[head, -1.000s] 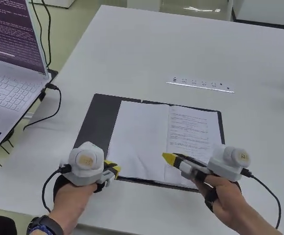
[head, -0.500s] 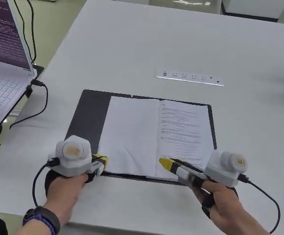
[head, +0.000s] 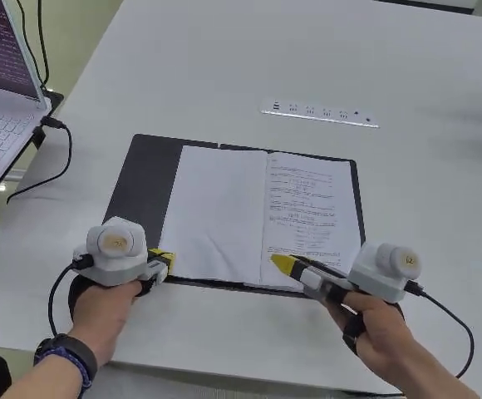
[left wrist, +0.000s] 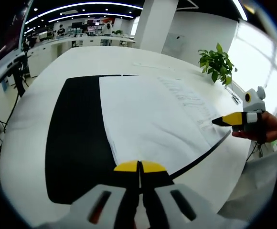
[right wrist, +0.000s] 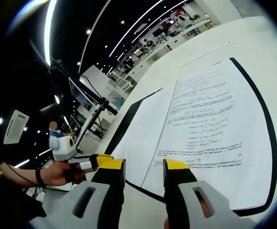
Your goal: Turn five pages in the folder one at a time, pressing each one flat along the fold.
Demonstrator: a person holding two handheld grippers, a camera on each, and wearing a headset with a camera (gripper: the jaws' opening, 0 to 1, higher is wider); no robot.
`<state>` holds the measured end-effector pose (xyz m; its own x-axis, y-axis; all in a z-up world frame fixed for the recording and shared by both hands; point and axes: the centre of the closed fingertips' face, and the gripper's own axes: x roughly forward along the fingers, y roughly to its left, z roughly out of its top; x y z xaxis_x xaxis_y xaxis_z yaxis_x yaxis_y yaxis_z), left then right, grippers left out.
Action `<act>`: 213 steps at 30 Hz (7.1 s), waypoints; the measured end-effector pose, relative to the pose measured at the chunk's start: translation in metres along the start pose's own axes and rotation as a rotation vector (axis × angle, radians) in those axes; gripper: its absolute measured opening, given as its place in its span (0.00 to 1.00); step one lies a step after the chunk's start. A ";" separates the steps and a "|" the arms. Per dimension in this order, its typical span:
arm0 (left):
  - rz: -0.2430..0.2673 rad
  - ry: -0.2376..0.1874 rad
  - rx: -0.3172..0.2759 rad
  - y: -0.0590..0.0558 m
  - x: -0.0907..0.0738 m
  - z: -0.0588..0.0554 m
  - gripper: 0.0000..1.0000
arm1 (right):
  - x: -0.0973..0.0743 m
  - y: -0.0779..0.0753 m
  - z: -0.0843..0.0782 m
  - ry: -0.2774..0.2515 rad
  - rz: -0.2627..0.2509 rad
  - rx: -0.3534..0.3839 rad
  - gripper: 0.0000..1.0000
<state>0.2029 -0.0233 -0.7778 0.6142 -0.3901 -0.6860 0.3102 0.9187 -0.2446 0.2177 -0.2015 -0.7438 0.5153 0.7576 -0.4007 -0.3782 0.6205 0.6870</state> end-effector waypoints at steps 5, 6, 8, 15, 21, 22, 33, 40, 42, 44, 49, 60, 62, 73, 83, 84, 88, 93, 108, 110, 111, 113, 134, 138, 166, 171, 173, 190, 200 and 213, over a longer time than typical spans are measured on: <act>0.022 0.026 0.064 -0.001 -0.002 -0.005 0.00 | 0.004 -0.006 0.009 -0.001 -0.003 -0.020 0.28; 0.025 0.025 0.084 -0.002 -0.002 -0.005 0.00 | 0.006 -0.008 0.013 -0.005 -0.002 -0.024 0.27; 0.030 0.025 0.120 -0.002 -0.003 -0.005 0.00 | 0.010 -0.010 0.018 -0.005 -0.001 -0.032 0.26; 0.042 0.017 0.181 0.004 0.000 -0.006 0.00 | 0.034 -0.012 0.037 0.011 0.022 -0.083 0.23; 0.042 0.010 0.174 0.007 0.003 -0.005 0.00 | 0.058 -0.012 0.049 0.033 0.048 -0.134 0.21; 0.042 0.010 0.171 0.007 0.004 -0.005 0.00 | 0.061 -0.007 0.047 0.032 0.050 -0.138 0.20; 0.045 0.008 0.147 0.009 0.006 -0.006 0.00 | 0.085 -0.006 0.063 0.002 0.065 -0.130 0.15; 0.044 0.010 0.132 0.010 0.007 -0.007 0.00 | 0.090 -0.013 0.061 0.016 0.070 -0.122 0.11; 0.043 0.011 0.128 0.010 0.007 -0.007 0.00 | 0.092 -0.014 0.060 0.020 0.074 -0.120 0.10; 0.042 0.013 0.130 0.010 0.008 -0.007 0.00 | 0.093 -0.013 0.061 0.014 0.083 -0.118 0.06; 0.037 0.013 0.123 0.010 0.008 -0.006 0.00 | 0.102 -0.012 0.061 0.014 0.101 -0.115 0.01; 0.036 0.015 0.121 0.011 0.010 -0.006 0.00 | 0.109 -0.020 0.069 -0.007 0.110 -0.103 0.00; 0.034 0.016 0.122 0.011 0.010 -0.006 0.00 | 0.111 -0.021 0.071 -0.011 0.110 -0.098 0.00; 0.029 0.003 0.087 0.012 0.009 -0.007 0.00 | 0.116 -0.026 0.077 -0.036 0.114 -0.062 0.00; 0.026 0.006 0.098 0.010 0.008 -0.007 0.00 | 0.125 -0.032 0.093 -0.111 0.096 -0.016 0.00; 0.026 0.005 0.097 0.010 0.008 -0.007 0.00 | 0.127 -0.033 0.095 -0.118 0.094 -0.010 0.00; 0.025 0.006 0.099 0.010 0.008 -0.007 0.00 | 0.132 -0.041 0.102 -0.138 0.083 -0.009 0.00; 0.022 0.005 0.101 0.010 0.008 -0.007 0.00 | 0.139 -0.047 0.113 -0.161 0.065 0.001 0.00; 0.019 0.003 0.099 0.009 0.009 -0.006 0.00 | 0.173 -0.085 0.158 -0.210 0.031 0.015 0.00; 0.017 0.003 0.099 0.010 0.008 -0.006 0.00 | 0.174 -0.087 0.157 -0.222 0.029 0.026 0.00; 0.016 0.003 0.100 0.010 0.008 -0.006 0.00 | 0.175 -0.089 0.158 -0.228 0.027 0.031 0.00; 0.015 0.003 0.101 0.010 0.009 -0.006 0.00 | 0.174 -0.084 0.165 -0.242 0.021 0.043 0.00; 0.009 0.002 0.100 0.009 0.008 -0.005 0.00 | 0.173 -0.073 0.171 -0.265 0.022 0.080 0.00; 0.011 -0.001 0.091 0.010 0.009 -0.005 0.00 | 0.168 -0.070 0.164 -0.257 0.029 0.067 0.00; 0.004 -0.011 0.113 0.010 0.009 -0.006 0.00 | 0.117 -0.025 0.082 -0.203 0.099 -0.028 0.00; 0.007 -0.011 0.119 0.010 0.009 -0.007 0.00 | 0.105 -0.016 0.068 -0.214 0.112 0.006 0.00; 0.007 -0.012 0.119 0.010 0.009 -0.007 0.00 | 0.103 -0.012 0.064 -0.212 0.113 0.002 0.00; 0.011 -0.034 0.115 0.010 0.009 -0.008 0.00 | 0.083 0.003 0.029 -0.175 0.113 0.001 0.00; 0.003 -0.049 0.121 0.010 0.009 -0.007 0.00 | 0.074 0.005 0.011 -0.153 0.114 0.007 0.00; -0.004 -0.061 0.116 0.010 0.008 -0.007 0.00 | 0.065 0.002 -0.007 -0.124 0.118 0.013 0.00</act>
<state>0.2060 -0.0174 -0.7908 0.6549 -0.4001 -0.6411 0.3925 0.9050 -0.1638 0.2454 -0.1498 -0.7729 0.5590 0.7938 -0.2396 -0.4319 0.5254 0.7331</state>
